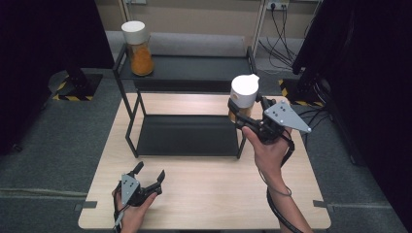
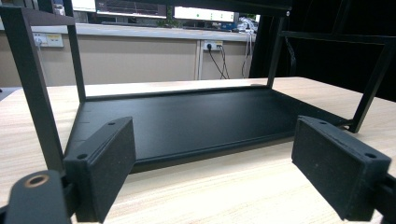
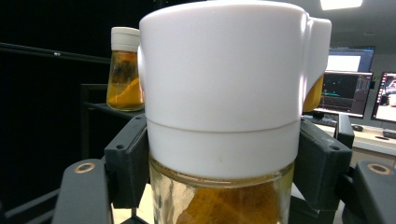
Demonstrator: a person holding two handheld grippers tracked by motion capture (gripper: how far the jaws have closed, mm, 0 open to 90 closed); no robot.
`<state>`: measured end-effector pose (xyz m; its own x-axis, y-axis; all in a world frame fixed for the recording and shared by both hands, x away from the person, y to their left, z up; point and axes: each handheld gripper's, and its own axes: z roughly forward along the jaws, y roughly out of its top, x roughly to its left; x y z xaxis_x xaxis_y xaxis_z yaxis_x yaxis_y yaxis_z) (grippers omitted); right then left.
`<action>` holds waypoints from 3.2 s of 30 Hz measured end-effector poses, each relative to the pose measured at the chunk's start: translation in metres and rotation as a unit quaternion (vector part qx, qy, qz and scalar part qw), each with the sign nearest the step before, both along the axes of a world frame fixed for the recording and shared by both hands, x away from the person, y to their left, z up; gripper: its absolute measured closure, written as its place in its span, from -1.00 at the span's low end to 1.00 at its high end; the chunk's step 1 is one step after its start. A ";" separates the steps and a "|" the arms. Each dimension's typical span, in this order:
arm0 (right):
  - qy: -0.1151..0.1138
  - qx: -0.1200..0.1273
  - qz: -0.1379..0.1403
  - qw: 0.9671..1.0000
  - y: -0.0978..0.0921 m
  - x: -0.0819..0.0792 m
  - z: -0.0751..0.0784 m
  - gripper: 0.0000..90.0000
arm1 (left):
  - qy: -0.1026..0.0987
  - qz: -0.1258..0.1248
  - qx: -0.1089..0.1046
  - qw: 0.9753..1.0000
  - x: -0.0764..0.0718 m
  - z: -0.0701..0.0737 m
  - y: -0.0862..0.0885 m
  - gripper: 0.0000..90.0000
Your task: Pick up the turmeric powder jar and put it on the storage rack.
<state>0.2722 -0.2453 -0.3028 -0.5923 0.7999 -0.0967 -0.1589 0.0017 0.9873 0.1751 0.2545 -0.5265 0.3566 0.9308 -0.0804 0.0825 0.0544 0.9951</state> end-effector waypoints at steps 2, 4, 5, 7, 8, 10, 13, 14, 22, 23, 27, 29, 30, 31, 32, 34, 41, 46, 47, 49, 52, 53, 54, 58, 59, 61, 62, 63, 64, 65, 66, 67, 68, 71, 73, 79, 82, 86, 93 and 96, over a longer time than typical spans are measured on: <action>0.000 0.000 0.000 1.000 0.001 0.002 0.003 -0.32 | 0.000 0.000 0.000 1.000 0.000 0.000 0.000 -0.70; 0.000 0.001 -0.001 1.000 0.002 0.004 0.005 -0.32 | 0.000 0.000 0.000 1.000 0.000 0.000 0.000 -0.70; 0.000 0.003 -0.002 1.000 0.002 0.006 0.006 -0.32 | 0.000 0.000 0.000 1.000 0.000 0.000 0.000 -0.70; 0.000 0.005 -0.002 1.000 0.003 0.008 0.009 -0.32 | 0.000 0.000 0.000 1.000 0.000 0.000 0.000 -0.70; 0.000 0.006 -0.002 1.000 0.004 0.009 0.010 -0.32 | 0.000 0.000 0.000 1.000 0.000 0.000 0.000 -0.70; 0.000 0.007 -0.004 1.000 0.005 0.011 0.012 -0.32 | 0.000 0.000 -0.001 1.000 0.000 0.000 0.000 -0.70; 0.000 0.008 -0.006 1.000 0.007 0.014 0.015 -0.32 | 0.000 0.000 -0.001 1.000 0.000 0.000 0.000 -0.70; 0.000 0.008 -0.006 1.000 0.008 0.015 0.017 -0.32 | 0.000 0.000 -0.001 1.000 0.000 0.000 0.000 -0.70; 0.002 0.011 -0.010 1.000 0.014 0.025 0.027 -0.32 | 0.000 0.000 0.000 1.000 0.000 0.000 0.000 -0.70; 0.003 0.013 -0.011 1.000 0.015 0.026 0.028 -0.32 | 0.000 -0.001 0.000 1.000 0.000 0.000 0.000 -0.70; 0.005 0.017 -0.014 1.000 0.018 0.032 0.031 -0.32 | 0.000 0.000 -0.002 1.000 0.000 0.000 0.001 -0.70; 0.006 0.018 -0.016 1.000 0.020 0.035 0.033 -0.32 | 0.001 -0.001 -0.002 1.000 0.000 0.000 0.001 -0.70; 0.007 0.018 -0.016 1.000 0.021 0.036 0.034 -0.32 | 0.001 -0.001 -0.002 1.000 0.000 0.000 0.001 -0.70; 0.008 0.018 -0.017 1.000 0.021 0.037 0.035 -0.32 | 0.001 -0.001 -0.002 1.000 0.000 0.000 0.001 -0.70; 0.008 0.018 -0.018 1.000 0.022 0.039 0.036 -0.32 | 0.001 -0.001 -0.002 1.000 0.000 0.000 0.001 -0.70; 0.008 0.019 -0.019 1.000 0.023 0.041 0.038 -0.32 | 0.001 -0.001 -0.002 1.000 0.000 0.000 0.001 -0.70; 0.009 0.021 -0.023 0.999 0.027 0.048 0.048 -0.32 | 0.001 -0.001 -0.002 1.000 0.000 0.000 0.001 -0.70; 0.012 0.023 -0.027 0.999 0.030 0.055 0.053 -0.32 | 0.001 -0.001 -0.002 1.000 0.000 0.000 0.001 -0.70; 0.013 0.022 -0.028 0.999 0.031 0.056 0.054 -0.32 | 0.001 -0.001 -0.002 1.000 0.000 0.000 0.001 -0.70; 0.015 0.022 -0.030 0.999 0.032 0.058 0.056 -0.32 | 0.001 -0.001 -0.003 1.000 0.000 0.000 0.001 -0.70; 0.018 0.018 -0.033 0.999 0.034 0.063 0.059 -0.32 | 0.002 -0.001 -0.003 1.000 0.000 0.000 0.001 -0.70; 0.019 0.019 -0.033 0.999 0.035 0.064 0.059 -0.32 | 0.002 -0.002 -0.002 1.000 0.000 0.000 0.001 -0.70; 0.020 0.019 -0.035 0.999 0.035 0.065 0.060 -0.32 | 0.002 -0.002 -0.002 1.000 0.000 0.000 0.001 -0.70; 0.023 0.020 -0.037 0.999 0.037 0.069 0.064 -0.32 | 0.001 -0.002 -0.002 1.000 0.001 0.000 0.001 -0.70; 0.024 0.020 -0.038 0.999 0.038 0.070 0.065 -0.32 | 0.000 -0.002 -0.002 1.000 0.000 0.000 0.001 -0.70; 0.025 0.019 -0.040 0.999 0.038 0.071 0.066 -0.32 | 0.000 -0.002 -0.001 1.000 0.000 0.000 0.001 -0.71; 0.026 0.019 -0.041 0.999 0.038 0.072 0.067 -0.32 | 0.001 -0.002 -0.001 1.000 0.000 0.000 0.001 -0.70; 0.027 0.019 -0.042 0.999 0.039 0.074 0.068 -0.32 | 0.002 -0.002 -0.001 1.000 0.000 0.000 0.001 -0.70; 0.028 0.019 -0.042 0.999 0.039 0.075 0.068 -0.32 | 0.002 -0.002 -0.001 1.000 0.000 0.000 0.001 -0.70; 0.029 0.018 -0.044 0.998 0.039 0.076 0.070 -0.32 | 0.002 -0.002 -0.001 1.000 0.000 0.000 0.001 -0.70; 0.030 0.018 -0.045 0.998 0.040 0.077 0.071 -0.32 | 0.002 -0.002 -0.002 1.000 0.000 0.000 0.001 -0.70; 0.030 0.017 -0.045 0.998 0.040 0.079 0.072 -0.32 | 0.002 -0.002 -0.002 1.000 0.001 0.000 0.001 -0.70; 0.031 0.018 -0.046 0.998 0.041 0.080 0.073 -0.32 | 0.002 -0.002 -0.002 1.000 0.001 0.000 0.001 -0.70; 0.033 0.017 -0.047 0.998 0.043 0.083 0.076 -0.32 | 0.002 -0.002 -0.003 1.000 0.001 0.000 0.002 -0.70; 0.034 0.017 -0.048 0.998 0.044 0.086 0.078 -0.32 | 0.002 -0.002 -0.003 1.000 0.001 0.000 0.002 -0.70; 0.038 0.016 -0.051 0.998 0.050 0.092 0.081 -0.32 | 0.002 -0.003 -0.003 1.000 0.001 0.000 0.002 -0.70; 0.042 0.014 -0.054 0.998 0.053 0.096 0.082 -0.32 | 0.002 -0.003 -0.003 1.000 0.001 0.000 0.002 -0.71; 0.049 0.013 -0.055 0.997 0.055 0.101 0.080 -0.32 | 0.002 -0.004 -0.005 1.000 0.001 0.000 0.003 -0.71; 0.056 0.014 -0.061 0.996 0.057 0.108 0.077 -0.32 | 0.003 -0.004 -0.007 1.000 0.001 0.000 0.003 -0.71; 0.058 0.016 -0.065 0.996 0.058 0.110 0.076 -0.32 | 0.003 -0.004 -0.005 1.000 0.001 0.000 0.003 -0.71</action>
